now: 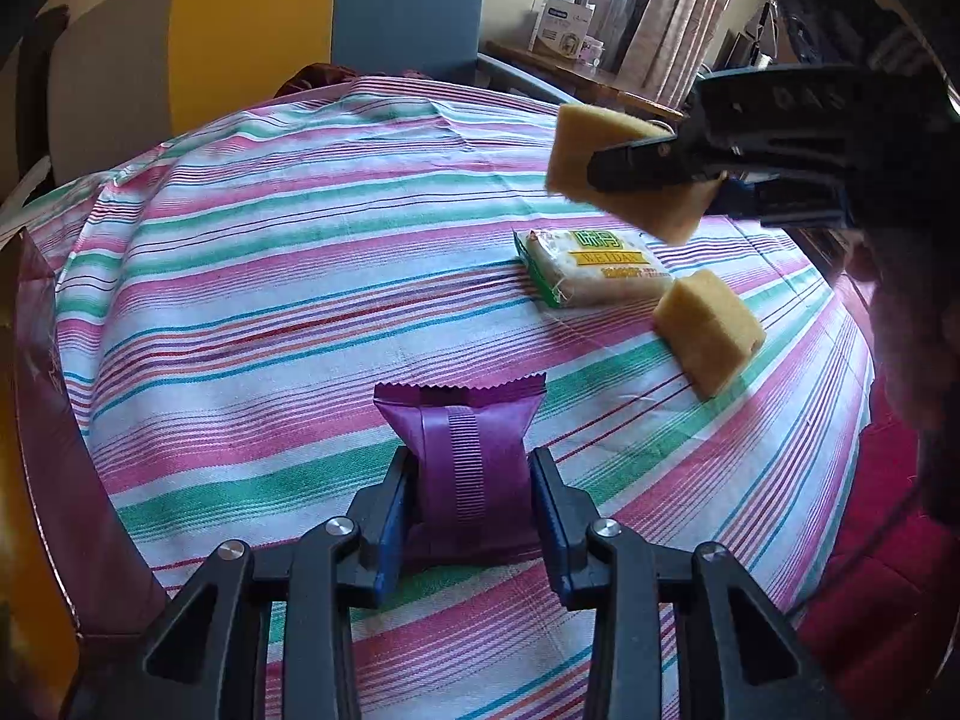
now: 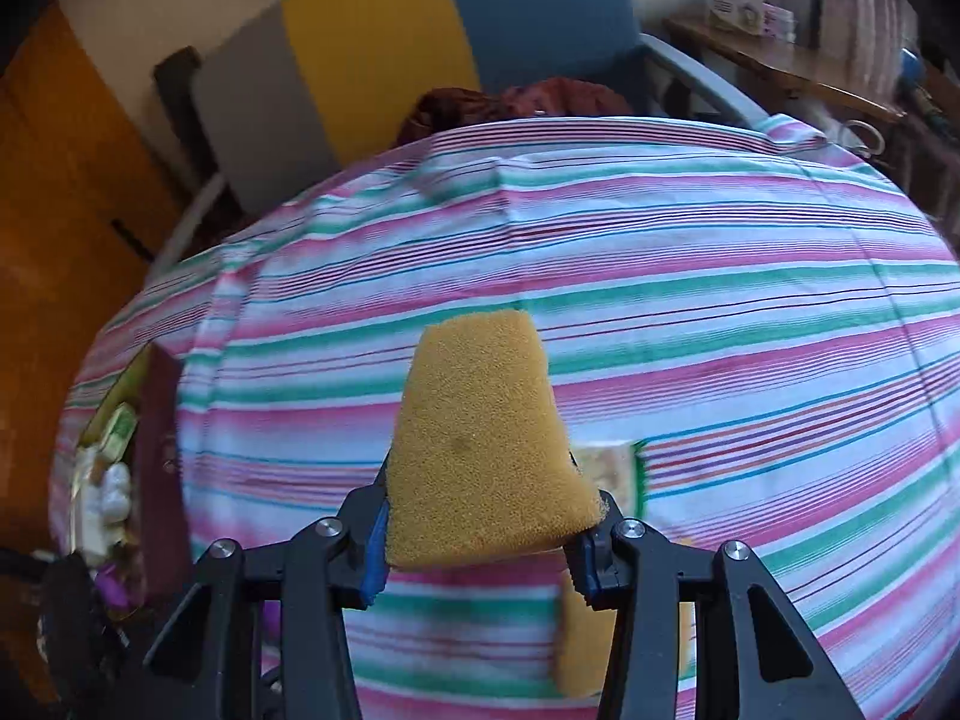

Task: Organize objects
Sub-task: 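Hold the purple packet with the left gripper while the right gripper grasps a yellow sponge, then release the purple packet into the gold tray with the left gripper while the right holds the sponge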

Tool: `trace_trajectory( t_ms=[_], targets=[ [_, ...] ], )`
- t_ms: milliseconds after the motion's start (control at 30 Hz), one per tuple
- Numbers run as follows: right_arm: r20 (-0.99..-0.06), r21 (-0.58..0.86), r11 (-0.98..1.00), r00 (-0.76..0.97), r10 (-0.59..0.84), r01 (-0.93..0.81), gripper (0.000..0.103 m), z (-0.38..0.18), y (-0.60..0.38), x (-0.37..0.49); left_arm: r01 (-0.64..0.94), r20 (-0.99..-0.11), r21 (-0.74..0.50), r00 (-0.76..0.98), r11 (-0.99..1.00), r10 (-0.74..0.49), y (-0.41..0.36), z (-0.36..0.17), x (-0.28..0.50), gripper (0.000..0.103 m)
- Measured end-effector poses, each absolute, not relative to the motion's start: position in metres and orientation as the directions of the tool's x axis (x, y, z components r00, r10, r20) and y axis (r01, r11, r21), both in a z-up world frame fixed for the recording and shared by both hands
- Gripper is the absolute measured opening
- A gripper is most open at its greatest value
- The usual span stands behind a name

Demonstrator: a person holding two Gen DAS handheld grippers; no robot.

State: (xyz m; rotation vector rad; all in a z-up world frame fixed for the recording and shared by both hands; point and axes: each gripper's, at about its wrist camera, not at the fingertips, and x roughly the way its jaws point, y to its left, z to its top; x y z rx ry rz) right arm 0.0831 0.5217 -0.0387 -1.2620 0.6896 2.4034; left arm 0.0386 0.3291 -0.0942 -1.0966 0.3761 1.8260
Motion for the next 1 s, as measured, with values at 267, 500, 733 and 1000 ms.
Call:
trace_trajectory(
  t_ms=[267,500,733,1000],
  targets=[
    [-0.817,0.256,-0.9,-0.577,-0.005,-0.354,0.047,-0.057,0.471,0.086,-0.839,-0.768,-0.181,-0.205,-0.513,0.607,0.305,-0.063,0.051,0.036],
    [-0.844,0.194,-0.939,-0.537,-0.012,-0.284,0.047,-0.07,0.451,0.076,-0.797,-0.749,-0.217,-0.234,-0.563,0.62,0.277,-0.041,0.048,0.036],
    [-0.866,0.14,-0.958,-0.5,0.003,-0.249,0.047,-0.078,0.437,0.072,-0.707,-0.729,-0.273,-0.291,-0.653,0.62,0.235,-0.024,0.016,0.036],
    [-0.871,0.127,-0.96,-0.492,0.013,-0.25,0.047,-0.08,0.436,0.071,-0.478,-0.755,-0.342,-0.372,-0.809,0.539,0.176,-0.02,-0.092,0.036]
  ],
)
